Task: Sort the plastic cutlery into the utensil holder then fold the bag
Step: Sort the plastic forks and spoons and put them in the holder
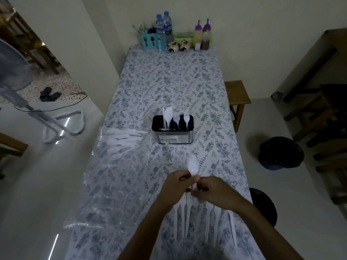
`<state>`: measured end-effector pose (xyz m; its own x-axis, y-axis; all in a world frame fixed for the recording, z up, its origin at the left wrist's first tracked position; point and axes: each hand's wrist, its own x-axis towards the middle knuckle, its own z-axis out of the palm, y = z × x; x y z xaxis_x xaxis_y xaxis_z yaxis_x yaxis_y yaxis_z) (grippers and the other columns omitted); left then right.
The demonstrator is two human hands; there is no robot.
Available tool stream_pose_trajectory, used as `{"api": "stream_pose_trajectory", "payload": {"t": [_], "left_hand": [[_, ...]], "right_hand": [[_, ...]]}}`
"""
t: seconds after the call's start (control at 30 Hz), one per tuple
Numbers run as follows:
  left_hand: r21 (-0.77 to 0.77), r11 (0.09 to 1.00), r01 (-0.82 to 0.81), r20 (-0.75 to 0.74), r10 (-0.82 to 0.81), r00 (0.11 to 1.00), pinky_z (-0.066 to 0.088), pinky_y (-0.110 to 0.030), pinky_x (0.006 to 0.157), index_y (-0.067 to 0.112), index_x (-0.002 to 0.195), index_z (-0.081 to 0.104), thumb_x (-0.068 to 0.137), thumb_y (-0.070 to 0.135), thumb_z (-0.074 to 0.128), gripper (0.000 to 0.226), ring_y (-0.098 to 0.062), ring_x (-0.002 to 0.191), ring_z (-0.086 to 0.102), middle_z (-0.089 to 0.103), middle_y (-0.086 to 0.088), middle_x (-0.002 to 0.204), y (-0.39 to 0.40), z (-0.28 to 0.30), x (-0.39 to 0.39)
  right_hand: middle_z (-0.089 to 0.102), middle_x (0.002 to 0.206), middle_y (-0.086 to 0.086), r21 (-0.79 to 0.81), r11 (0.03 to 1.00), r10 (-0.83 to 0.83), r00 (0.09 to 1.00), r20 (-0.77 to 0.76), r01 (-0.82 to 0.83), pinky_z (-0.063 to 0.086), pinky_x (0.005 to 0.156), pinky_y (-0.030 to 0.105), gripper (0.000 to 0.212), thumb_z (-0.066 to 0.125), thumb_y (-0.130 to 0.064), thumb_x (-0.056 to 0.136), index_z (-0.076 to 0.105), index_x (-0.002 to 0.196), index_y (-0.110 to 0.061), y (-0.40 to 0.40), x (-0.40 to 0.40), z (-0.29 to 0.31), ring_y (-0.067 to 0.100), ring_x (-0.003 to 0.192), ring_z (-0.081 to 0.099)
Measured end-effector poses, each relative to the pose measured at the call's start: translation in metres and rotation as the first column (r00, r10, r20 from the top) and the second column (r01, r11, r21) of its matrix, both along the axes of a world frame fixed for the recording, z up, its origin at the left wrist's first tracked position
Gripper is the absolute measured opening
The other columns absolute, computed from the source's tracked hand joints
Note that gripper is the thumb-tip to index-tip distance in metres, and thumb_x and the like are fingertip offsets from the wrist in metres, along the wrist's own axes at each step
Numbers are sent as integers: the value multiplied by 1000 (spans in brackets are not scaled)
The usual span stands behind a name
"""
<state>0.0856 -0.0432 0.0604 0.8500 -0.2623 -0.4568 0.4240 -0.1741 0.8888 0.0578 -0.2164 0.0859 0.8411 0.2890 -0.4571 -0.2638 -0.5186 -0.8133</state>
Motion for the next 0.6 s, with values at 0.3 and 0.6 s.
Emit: {"api": "stream_pose_trajectory", "payload": {"t": [0.3,0.6], "left_hand": [[-36,998,-50,-64,48,997,64,-41,81,6,100,79,88,22,80,20,-30,89,77,78,-14,92,3,-8,-2],[286,958,-20,183,-34,982,56,-17,70,24,97,78,85,39,81,20,1,78,72,77,11,88,8,-13,6]], "right_hand": [[78,85,4,92,978,-182,981,-68,188,65,72,42,33,80,-31,86,64,113,-22,3,4,-11,19,73,77],[69,79,-11,-146,989,-18,991,132,37,53,59,17,11,72,-35,92,65,99,-29,9,15,-18,-4,63,65]]}}
